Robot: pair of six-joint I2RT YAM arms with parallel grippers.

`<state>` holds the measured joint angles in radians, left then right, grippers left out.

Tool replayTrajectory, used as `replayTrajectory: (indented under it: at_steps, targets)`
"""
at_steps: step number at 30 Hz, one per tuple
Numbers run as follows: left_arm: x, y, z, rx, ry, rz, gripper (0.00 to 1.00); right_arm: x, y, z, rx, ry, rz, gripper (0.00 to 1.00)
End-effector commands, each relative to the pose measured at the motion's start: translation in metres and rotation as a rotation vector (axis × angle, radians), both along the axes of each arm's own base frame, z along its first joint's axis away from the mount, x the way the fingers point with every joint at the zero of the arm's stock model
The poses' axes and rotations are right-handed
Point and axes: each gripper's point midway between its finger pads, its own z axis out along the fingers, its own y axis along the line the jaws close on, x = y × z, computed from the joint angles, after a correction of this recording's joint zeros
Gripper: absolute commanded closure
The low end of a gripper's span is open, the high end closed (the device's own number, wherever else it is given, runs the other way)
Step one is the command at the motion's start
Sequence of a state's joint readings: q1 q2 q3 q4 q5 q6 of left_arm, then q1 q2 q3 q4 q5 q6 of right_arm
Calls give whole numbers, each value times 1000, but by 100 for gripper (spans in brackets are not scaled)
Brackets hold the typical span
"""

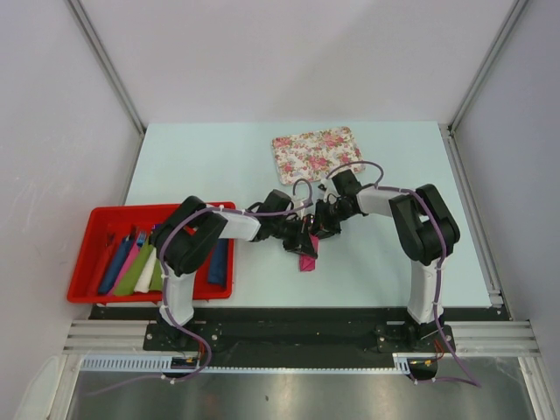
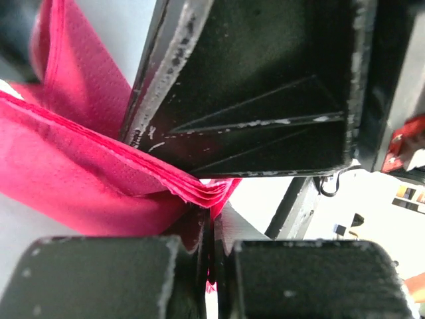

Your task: Place the utensils on the paper napkin and roll it up

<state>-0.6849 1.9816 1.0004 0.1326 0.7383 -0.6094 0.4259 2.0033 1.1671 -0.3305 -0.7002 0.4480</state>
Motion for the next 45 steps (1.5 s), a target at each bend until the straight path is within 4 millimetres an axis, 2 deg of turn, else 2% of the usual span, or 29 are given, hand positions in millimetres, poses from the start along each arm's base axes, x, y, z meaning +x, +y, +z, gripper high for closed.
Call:
replayTrajectory:
  at_steps: [1,3,6,9,12,15,22,24,28,31,36,41,44,45]
  targets:
    - [-5,4,-13,13,8,-10,96,9,-17,4,-43,-18,-7,85]
    - [-6,7,-19,21,26,2,93,11,-22,17,-23,-18,-1,80]
    - [-4,9,-21,28,21,9,83,19,-31,38,16,-35,-19,72]
    - [-4,9,-20,26,9,7,69,23,-35,49,46,-48,-25,64]
    - [-4,11,-20,23,8,12,59,20,-32,48,72,-27,-17,59]
    - [-4,11,-20,21,8,9,52,18,-30,44,85,-8,-16,57]
    - [-3,12,-17,16,4,7,44,14,-28,26,57,-9,21,51]
    - [-2,12,-14,8,-2,4,43,10,-29,18,47,-6,40,53]
    - [2,9,-2,-24,-27,-1,43,3,-35,5,18,-19,90,64]
    - [3,7,9,-51,-59,-19,43,1,-41,-5,-3,-10,92,80]
    - [4,5,33,-97,-115,-37,43,2,-42,-9,-8,-26,107,98]
    - [6,6,51,-124,-150,-46,43,2,-42,-12,-9,-30,111,100]
    - [15,14,68,-153,-177,-22,43,3,-42,-12,-10,-40,115,100]
    - [21,16,82,-173,-215,-4,45,3,-42,-12,-14,-43,115,100]
